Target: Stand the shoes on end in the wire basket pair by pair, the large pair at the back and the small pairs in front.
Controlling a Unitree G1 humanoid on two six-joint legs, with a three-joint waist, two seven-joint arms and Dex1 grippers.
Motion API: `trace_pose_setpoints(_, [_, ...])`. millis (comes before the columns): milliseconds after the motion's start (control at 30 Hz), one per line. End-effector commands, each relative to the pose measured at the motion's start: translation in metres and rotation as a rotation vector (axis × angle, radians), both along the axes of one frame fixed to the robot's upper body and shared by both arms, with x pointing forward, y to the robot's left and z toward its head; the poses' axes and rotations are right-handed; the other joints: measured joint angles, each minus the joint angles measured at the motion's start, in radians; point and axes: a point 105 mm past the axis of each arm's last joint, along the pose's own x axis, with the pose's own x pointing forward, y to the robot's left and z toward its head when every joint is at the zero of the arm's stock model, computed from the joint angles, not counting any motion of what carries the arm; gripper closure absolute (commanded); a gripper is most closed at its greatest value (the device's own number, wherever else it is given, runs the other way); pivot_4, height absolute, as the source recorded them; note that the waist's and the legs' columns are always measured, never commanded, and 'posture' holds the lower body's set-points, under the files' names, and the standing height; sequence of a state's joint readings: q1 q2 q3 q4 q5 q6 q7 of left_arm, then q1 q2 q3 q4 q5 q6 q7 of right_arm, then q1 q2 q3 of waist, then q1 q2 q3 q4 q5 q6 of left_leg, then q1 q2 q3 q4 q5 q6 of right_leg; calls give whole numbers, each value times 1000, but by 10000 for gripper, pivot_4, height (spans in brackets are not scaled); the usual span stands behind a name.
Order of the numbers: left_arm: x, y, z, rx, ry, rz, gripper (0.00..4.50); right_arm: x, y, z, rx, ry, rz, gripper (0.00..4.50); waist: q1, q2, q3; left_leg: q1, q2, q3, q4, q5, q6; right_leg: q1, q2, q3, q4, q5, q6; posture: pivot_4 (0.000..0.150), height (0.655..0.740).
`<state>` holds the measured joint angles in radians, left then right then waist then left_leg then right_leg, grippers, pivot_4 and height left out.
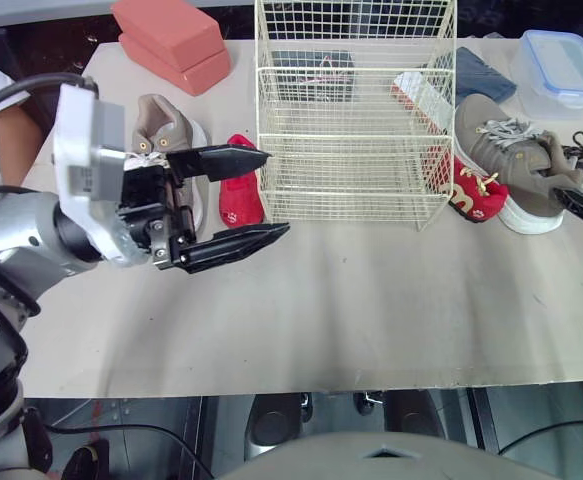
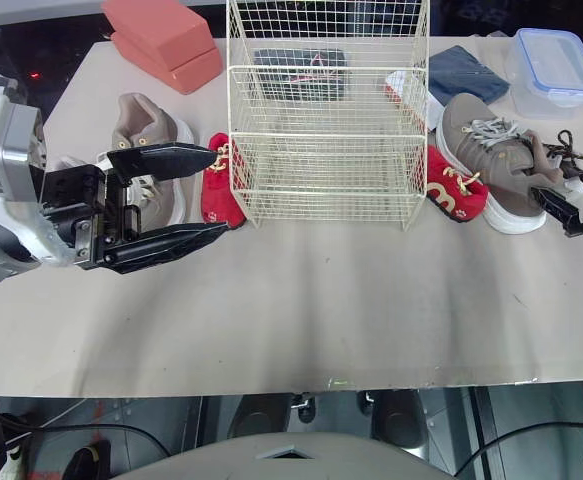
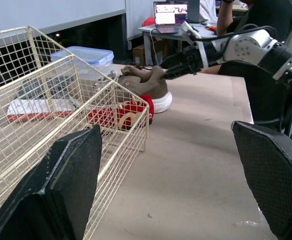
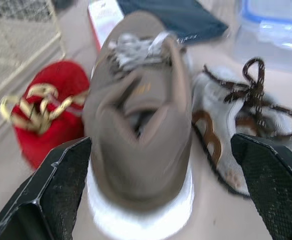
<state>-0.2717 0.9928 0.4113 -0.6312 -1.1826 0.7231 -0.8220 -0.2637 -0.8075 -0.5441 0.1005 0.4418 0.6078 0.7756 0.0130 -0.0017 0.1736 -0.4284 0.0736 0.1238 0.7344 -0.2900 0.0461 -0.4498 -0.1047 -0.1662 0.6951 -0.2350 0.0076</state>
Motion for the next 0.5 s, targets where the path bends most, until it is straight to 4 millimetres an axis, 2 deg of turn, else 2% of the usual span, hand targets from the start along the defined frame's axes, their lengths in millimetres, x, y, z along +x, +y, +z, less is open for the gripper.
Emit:
trace_pose_setpoints(33, [-6, -4, 5, 11, -37, -31, 0, 8, 11, 8, 26, -30, 35, 1013, 0, 0, 0, 0, 0, 0, 0, 0, 0, 0, 0, 0, 0, 0, 0, 1500, 6860])
trace_pose_setpoints(233, [-6, -4, 4, 8, -43, -47, 0, 14, 15, -7, 45, 40, 36, 1013, 1, 0, 0, 0, 0, 0, 0, 0, 0, 0, 0, 0, 0, 0, 0, 1500, 6860])
trace_pose_setpoints(333, [-5, -3, 3, 11, -42, -51, 0, 15, 16, -10, 49, 43, 27, 9900, 0, 0, 0, 0, 0, 0, 1, 0, 0, 0, 0, 0, 0, 0, 0, 1500, 6860])
trace_pose_setpoints(500, [-4, 0, -1, 20, -39, -55, 0, 13, 16, -14, 26, 51, 19, 32199, 0, 0, 0, 0, 0, 0, 0, 0, 0, 0, 0, 0, 0, 0, 0, 1500, 6860])
